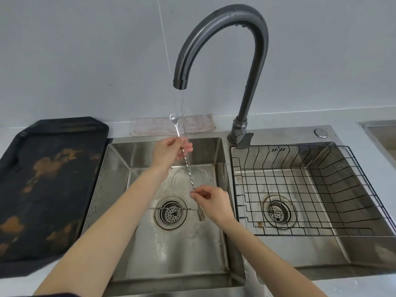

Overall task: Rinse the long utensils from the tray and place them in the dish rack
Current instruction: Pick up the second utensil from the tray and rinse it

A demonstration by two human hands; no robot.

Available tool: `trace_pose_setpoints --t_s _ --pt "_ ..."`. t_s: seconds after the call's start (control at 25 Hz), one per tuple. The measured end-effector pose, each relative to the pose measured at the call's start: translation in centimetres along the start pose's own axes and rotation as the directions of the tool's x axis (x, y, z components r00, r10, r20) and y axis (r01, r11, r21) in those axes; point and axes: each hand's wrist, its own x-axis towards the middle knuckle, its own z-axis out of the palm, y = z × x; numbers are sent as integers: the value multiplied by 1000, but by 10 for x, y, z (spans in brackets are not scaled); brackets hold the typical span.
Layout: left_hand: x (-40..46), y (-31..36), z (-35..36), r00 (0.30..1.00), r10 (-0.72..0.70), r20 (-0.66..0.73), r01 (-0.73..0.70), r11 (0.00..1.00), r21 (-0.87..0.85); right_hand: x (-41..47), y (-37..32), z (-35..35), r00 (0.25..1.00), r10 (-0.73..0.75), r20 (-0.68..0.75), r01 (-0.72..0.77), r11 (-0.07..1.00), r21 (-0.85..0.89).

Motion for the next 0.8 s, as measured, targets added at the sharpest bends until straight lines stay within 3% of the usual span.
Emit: trace_pose_setpoints --t_s 0.2,0.32,0.4,0.56,0.68,0.8 --pt "10 32 4 997 72 8 -71 996 -55 -13 9 3 999 38 26 -39 998 55" --pt "4 27 10 992 113 63 -116 993 39 -15 12 2 999 33 28 -33 999 32" --pt "3 23 11 981 179 75 -190 963 193 -13 12 0 999 31 15 -32 999 21" --pt "16 32 -3 967 255 -8 -238 913 332 -7 11 -11 999 33 14 -34 999 23" --pt "25 35 -21 981 188 -51 -167 947 274 -4 5 -23 998 17 56 -19 999 35" --pt "26 33 -46 988 104 -117 -97 993 66 7 -6 -38 997 2 72 -5 1000 30"
